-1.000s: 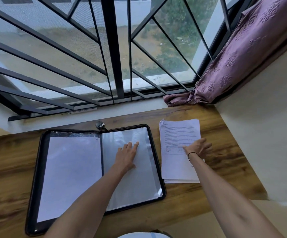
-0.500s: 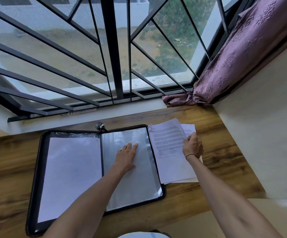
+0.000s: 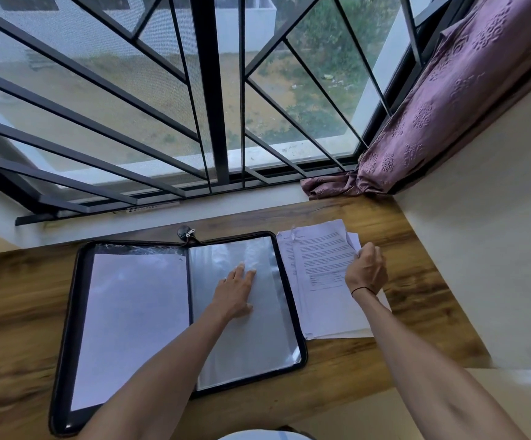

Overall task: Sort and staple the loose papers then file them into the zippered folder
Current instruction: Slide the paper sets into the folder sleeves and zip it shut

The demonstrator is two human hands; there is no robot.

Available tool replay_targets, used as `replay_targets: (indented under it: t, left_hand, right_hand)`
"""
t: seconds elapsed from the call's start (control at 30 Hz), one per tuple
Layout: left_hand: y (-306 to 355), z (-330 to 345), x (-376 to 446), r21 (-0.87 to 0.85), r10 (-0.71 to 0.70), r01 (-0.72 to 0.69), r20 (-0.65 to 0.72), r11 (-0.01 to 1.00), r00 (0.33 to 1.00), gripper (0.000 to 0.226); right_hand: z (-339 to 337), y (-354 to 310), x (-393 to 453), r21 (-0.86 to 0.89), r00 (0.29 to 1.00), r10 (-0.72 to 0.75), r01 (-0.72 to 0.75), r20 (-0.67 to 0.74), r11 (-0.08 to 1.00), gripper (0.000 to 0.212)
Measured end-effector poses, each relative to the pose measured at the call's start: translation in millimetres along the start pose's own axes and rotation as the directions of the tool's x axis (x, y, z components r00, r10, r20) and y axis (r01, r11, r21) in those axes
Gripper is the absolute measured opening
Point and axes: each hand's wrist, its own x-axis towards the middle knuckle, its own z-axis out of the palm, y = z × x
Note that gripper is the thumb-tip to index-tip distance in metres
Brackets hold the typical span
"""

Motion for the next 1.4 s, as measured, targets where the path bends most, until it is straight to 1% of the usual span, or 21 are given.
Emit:
replay_targets:
  t: [0.13,0.2,0.27,0.37,0.47,0.57,0.67,0.77,0.83,0.87,0.9,1.0,1.03,1.1,1.13,1.2,1.23,1.27,1.33,1.37,1.4]
  left_hand:
    - [3,-3,1,-0.089,-0.01,0.007,-0.027,0.996,1.0,0.087]
    - [3,-5,4,-0.226,-0.026,0.013,-0.054,0.974,0.998,0.081]
    - [4,-9,8,-0.414,-0.039,-0.001,-0.089,0.911,0.995,0.077]
    - [8,-17,17,-0.669,-0.128,0.041,-0.081,0.742,0.988,0.081]
    - [11,-28,22,-0.884,-0.163,0.109,0.038,0.455,0.986,0.082]
    - [10,-33,27,-0.963,-0.161,0.12,0.082,0.241,0.983,0.069]
    - [8,-41,26,-0.991,-0.188,0.094,0.075,0.095,0.979,0.057]
    - [7,-52,19,-0.995,-0.088,0.101,0.103,-0.023,0.991,0.03]
    - [9,-56,15,-0.99,-0.001,0.126,0.126,-0.055,0.992,0.033]
    - [10,-56,15,-0.991,0.033,0.13,0.129,-0.038,0.991,0.037]
    - [12,-58,16,-0.992,0.055,0.127,0.126,-0.015,0.99,0.043]
    - [19,-61,18,-0.992,0.034,0.129,0.129,0.012,0.991,0.06]
    - [20,-63,18,-0.992,0.008,0.124,0.124,0.017,0.992,0.06]
    - [22,-66,17,-0.993,-0.074,0.118,0.117,0.013,0.99,0.048]
    - [19,-64,17,-0.992,-0.132,0.125,0.122,0.01,0.984,0.045]
    - [7,-57,20,-0.992,-0.236,0.13,0.127,-0.002,0.963,0.044]
    - [-1,-53,21,-0.993,-0.278,0.12,0.119,-0.013,0.953,0.043]
    - [-9,-49,23,-0.993,-0.314,0.119,0.119,-0.019,0.942,0.041]
    - [-17,-51,19,-0.992,-0.329,0.118,0.127,-0.045,0.936,0.034]
    - [-18,-54,16,-0.993,-0.304,0.105,0.115,-0.049,0.946,0.031]
    - [-18,-58,15,-0.994,-0.269,0.093,0.103,-0.05,0.958,0.029]
  right_hand:
    - [2,-9,0,0.163,0.998,-0.01,0.0,0.057,0.987,0.023]
    - [6,-15,2,0.223,0.992,-0.08,0.056,0.097,0.973,0.021]
    - [10,-21,4,0.279,0.969,-0.179,0.127,0.168,0.952,0.012]
    - [13,-34,7,0.387,0.915,-0.27,0.142,0.3,0.911,0.01]
    - [7,-45,10,0.538,0.873,-0.287,0.035,0.393,0.842,0.014]
    - [7,-54,13,0.629,0.85,-0.27,-0.089,0.452,0.772,0.022]
    - [8,-64,11,0.664,0.819,-0.278,-0.159,0.501,0.73,0.028]
    - [10,-72,4,0.677,0.771,-0.279,-0.252,0.572,0.691,0.035]
    - [12,-83,-6,0.656,0.715,-0.273,-0.332,0.644,0.678,0.041]
    - [13,-92,-11,0.638,0.67,-0.277,-0.377,0.688,0.672,0.042]
    - [13,-102,-17,0.623,0.612,-0.294,-0.436,0.734,0.649,0.044]
    - [9,-130,-36,0.55,0.373,-0.408,-0.63,0.833,0.548,0.053]
    - [8,-138,-42,0.518,0.331,-0.415,-0.684,0.848,0.513,0.058]
    - [10,-148,-51,0.493,0.312,-0.394,-0.682,0.864,0.54,0.052]
    - [13,-151,-56,0.512,0.332,-0.393,-0.617,0.858,0.597,0.044]
    - [23,-152,-63,0.58,0.427,-0.412,-0.421,0.805,0.698,0.03]
    - [29,-152,-65,0.596,0.483,-0.41,-0.335,0.774,0.73,0.033]
    - [32,-151,-66,0.594,0.513,-0.396,-0.309,0.761,0.743,0.043]
    - [36,-150,-65,0.578,0.524,-0.337,-0.409,0.782,0.706,0.069]
    - [37,-150,-64,0.56,0.505,-0.314,-0.466,0.804,0.685,0.075]
    - [39,-152,-61,0.543,0.466,-0.318,-0.501,0.826,0.674,0.074]
